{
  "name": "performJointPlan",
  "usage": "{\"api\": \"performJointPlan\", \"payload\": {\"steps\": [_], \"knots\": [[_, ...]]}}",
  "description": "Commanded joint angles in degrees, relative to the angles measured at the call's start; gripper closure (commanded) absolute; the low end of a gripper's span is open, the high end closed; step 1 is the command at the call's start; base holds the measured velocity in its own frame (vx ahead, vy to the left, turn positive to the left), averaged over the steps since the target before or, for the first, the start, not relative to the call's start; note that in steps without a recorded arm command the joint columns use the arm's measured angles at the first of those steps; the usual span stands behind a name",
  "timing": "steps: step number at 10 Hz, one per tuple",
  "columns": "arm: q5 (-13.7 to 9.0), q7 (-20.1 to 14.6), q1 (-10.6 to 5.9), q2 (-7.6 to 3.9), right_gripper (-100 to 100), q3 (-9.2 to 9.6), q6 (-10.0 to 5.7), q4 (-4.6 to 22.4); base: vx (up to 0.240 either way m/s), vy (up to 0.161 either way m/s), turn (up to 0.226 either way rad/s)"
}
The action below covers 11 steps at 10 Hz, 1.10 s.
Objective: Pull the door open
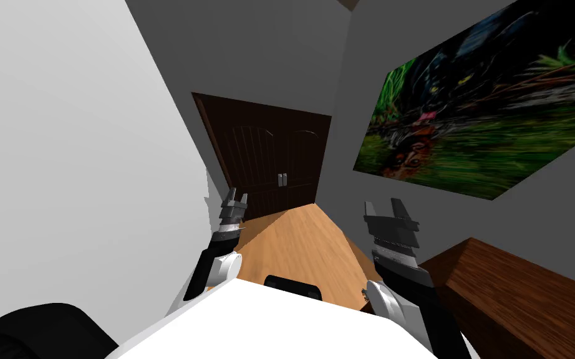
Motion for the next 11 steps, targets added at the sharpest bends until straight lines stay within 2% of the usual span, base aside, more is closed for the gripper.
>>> {"api": "performJointPlan", "payload": {"steps": [1,5,9,11], "knots": [[0.7,-0.6,-0.91,-0.54,-100,-0.06,0.23,2.0,0.107,0.026,0.101],[1.9,-1.7,-2.53,-1.36,-100,-0.18,0.65,5.5,0.177,0.037,0.071],[4.1,-3.6,-5.28,-2.52,-100,-0.36,1.35,11.4,0.165,0.021,0.103],[4.8,-4.2,-6.19,-2.86,-100,-0.42,1.59,13.4,0.131,0.054,0.077]]}}
